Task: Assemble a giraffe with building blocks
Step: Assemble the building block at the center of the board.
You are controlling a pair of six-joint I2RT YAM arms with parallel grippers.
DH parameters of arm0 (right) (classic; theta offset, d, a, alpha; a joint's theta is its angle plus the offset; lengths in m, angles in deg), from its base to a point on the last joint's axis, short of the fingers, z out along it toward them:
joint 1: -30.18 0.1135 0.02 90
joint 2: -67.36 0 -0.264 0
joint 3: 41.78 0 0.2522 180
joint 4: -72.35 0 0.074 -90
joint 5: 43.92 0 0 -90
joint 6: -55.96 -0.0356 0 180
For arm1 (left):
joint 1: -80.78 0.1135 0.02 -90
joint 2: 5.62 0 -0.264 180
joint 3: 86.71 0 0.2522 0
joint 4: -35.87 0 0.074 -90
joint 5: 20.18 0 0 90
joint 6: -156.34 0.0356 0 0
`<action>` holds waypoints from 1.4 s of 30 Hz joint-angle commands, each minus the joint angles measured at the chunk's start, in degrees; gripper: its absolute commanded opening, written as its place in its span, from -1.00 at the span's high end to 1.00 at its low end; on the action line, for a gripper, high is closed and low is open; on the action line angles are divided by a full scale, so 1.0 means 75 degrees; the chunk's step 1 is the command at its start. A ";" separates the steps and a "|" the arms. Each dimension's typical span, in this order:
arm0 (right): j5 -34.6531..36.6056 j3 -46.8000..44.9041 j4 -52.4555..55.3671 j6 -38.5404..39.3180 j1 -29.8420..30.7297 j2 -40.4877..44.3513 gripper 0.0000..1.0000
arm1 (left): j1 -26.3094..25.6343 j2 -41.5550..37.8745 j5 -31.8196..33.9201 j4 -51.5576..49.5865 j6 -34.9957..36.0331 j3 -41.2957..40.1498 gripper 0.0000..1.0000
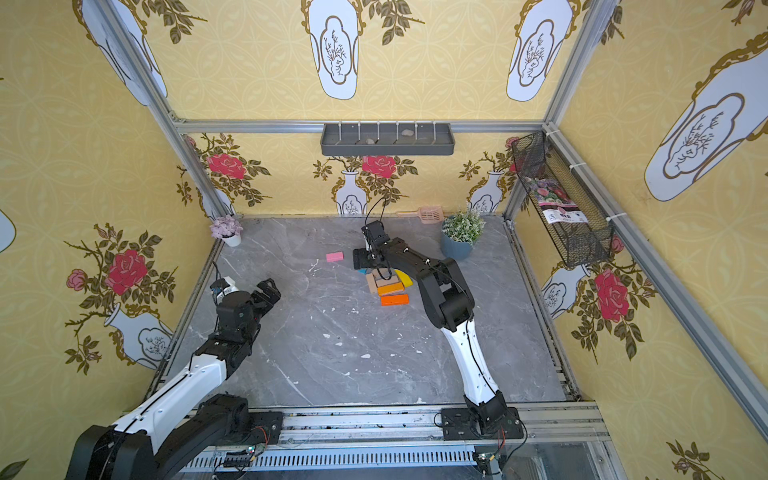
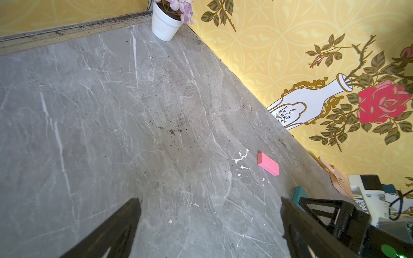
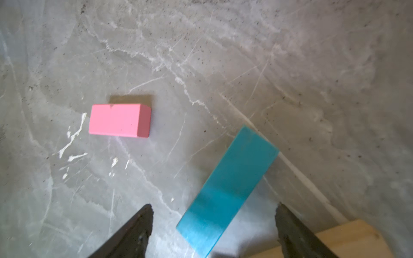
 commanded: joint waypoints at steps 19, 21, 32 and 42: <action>-0.0286 0.0022 -0.0384 0.0897 0.0568 -0.0327 0.52 | 0.0008 0.0213 -0.0001 -0.0538 -0.0079 0.0343 -0.98; -0.0237 0.0133 -0.0303 0.0837 0.0554 -0.0390 0.52 | -0.0002 0.0223 -0.0039 -0.0499 -0.0098 0.0338 -0.98; 0.0314 0.1271 0.0344 -0.0322 0.0635 -0.1145 0.62 | 0.0009 0.0424 -0.0103 -0.0570 -0.0162 0.0465 -0.98; 0.0552 0.1439 0.0464 -0.0581 0.0712 -0.1227 0.62 | -0.0002 0.0377 -0.0055 -0.0608 -0.0162 0.0468 -0.98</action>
